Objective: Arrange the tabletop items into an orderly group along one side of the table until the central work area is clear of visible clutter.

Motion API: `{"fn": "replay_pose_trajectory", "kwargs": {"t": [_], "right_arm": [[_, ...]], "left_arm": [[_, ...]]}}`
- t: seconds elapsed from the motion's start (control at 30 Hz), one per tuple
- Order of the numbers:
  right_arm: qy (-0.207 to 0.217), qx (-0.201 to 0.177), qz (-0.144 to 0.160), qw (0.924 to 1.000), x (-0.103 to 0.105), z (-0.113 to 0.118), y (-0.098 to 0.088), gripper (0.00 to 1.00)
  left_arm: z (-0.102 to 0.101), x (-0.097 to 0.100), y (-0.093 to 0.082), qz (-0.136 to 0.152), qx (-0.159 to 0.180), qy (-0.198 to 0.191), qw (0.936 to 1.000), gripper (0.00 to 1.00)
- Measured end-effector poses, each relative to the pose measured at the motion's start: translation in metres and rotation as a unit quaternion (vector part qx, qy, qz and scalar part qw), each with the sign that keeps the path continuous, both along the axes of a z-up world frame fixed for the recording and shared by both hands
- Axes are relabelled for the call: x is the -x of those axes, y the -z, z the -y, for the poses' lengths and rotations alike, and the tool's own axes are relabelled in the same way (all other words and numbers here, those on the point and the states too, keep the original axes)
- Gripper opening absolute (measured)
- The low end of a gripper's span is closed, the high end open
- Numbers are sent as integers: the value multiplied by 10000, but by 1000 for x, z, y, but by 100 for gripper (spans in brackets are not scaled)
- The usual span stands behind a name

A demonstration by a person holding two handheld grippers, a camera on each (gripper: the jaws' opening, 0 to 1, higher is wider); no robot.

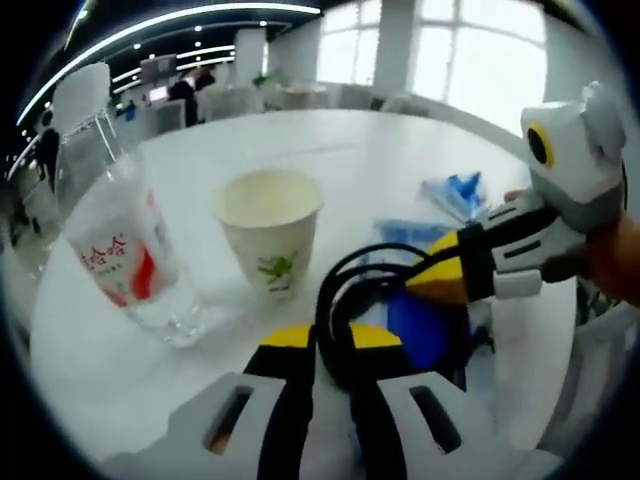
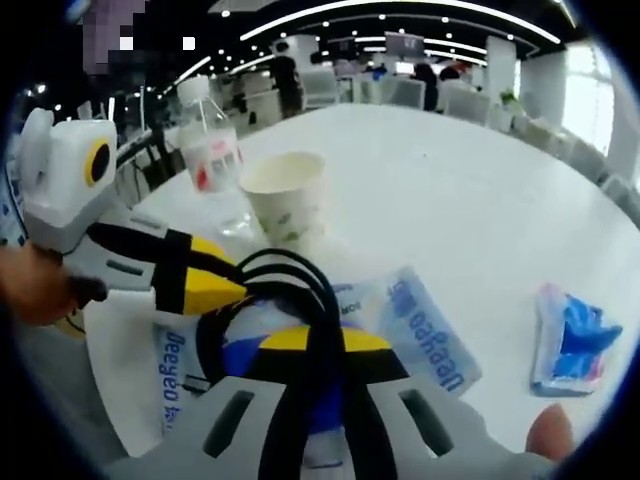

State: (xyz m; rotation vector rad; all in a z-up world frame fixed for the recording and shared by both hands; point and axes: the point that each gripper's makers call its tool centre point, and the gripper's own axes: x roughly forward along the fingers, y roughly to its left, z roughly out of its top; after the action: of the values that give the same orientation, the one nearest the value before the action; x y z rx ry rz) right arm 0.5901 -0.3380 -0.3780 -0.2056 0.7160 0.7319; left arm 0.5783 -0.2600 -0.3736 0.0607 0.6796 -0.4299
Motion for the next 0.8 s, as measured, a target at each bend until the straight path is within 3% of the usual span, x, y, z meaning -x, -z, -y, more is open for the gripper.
{"fn": "replay_pose_trajectory", "kwargs": {"t": [0.47,0.77,0.8], "right_arm": [[161,-179,-108,9997,7,16,-17,7],[253,-182,-52,9995,14,41,-34,7],[311,-95,-46,9995,14,48,-35,7]], "left_arm": [[16,5,-26,236,91,231,9994,9],[41,10,-44,402,185,458,9980,9],[45,10,-46,422,200,484,9977,4]]}}
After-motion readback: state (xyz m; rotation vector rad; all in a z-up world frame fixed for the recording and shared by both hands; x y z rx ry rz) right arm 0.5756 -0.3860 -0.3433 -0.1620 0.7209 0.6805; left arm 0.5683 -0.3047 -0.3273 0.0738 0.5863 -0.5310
